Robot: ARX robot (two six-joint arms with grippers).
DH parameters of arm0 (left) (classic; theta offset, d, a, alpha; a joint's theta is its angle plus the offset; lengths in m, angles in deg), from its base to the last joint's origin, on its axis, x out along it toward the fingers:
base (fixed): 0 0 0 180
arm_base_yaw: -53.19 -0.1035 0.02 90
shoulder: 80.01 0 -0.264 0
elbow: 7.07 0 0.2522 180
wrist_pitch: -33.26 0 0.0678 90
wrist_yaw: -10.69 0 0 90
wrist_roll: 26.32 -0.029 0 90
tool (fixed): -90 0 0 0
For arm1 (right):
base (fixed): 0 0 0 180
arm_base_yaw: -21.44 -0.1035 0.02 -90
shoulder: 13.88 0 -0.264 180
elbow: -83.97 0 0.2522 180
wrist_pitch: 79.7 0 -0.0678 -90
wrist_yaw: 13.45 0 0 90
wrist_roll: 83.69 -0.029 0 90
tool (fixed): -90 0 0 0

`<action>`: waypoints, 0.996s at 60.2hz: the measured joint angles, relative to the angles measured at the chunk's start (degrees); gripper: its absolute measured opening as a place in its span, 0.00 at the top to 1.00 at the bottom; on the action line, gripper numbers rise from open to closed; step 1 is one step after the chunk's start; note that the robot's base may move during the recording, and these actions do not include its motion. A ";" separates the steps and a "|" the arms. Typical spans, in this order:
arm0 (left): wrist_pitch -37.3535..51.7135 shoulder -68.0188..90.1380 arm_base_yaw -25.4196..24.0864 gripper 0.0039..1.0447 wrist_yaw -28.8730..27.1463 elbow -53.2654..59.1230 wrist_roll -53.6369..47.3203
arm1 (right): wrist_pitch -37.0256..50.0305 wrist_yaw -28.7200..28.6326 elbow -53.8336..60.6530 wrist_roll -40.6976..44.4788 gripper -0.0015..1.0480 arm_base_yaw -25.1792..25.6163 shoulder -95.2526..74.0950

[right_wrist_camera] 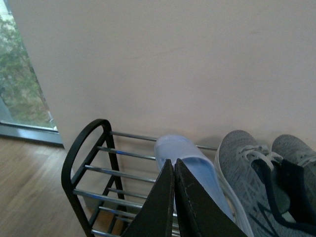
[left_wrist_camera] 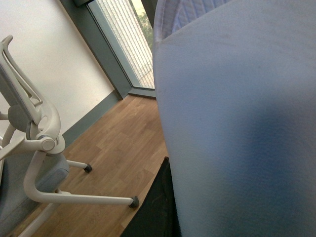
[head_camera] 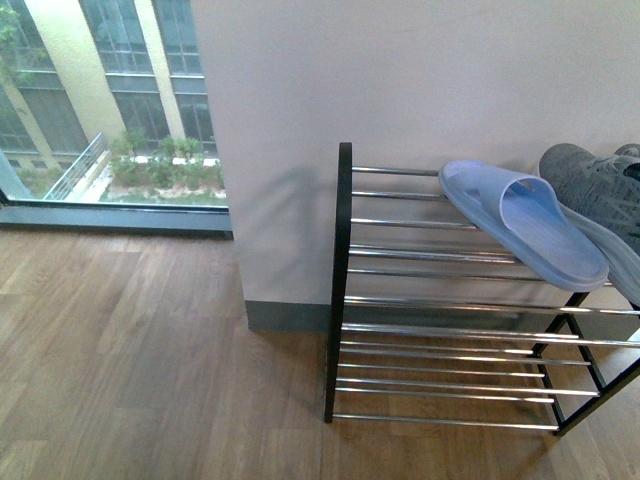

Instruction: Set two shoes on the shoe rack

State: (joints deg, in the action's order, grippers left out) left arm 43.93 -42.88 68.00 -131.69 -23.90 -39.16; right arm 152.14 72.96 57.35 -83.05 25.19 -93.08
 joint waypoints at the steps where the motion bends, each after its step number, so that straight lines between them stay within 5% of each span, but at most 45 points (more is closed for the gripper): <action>1: 0.00 0.00 0.00 0.98 0.02 0.00 0.00 | -0.31 0.46 0.57 -0.02 0.98 -0.22 0.85; 11: 0.00 -0.02 0.00 0.98 0.02 0.00 0.00 | -3.74 3.15 4.70 -0.02 0.98 -3.48 8.35; 60: 0.00 -0.02 0.00 0.98 0.02 0.00 0.02 | -34.95 3.58 11.76 -0.02 0.98 -3.54 48.00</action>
State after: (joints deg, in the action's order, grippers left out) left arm 43.93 -42.91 68.00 -131.66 -23.90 -39.14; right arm 117.19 76.54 69.11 -83.07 21.65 -45.08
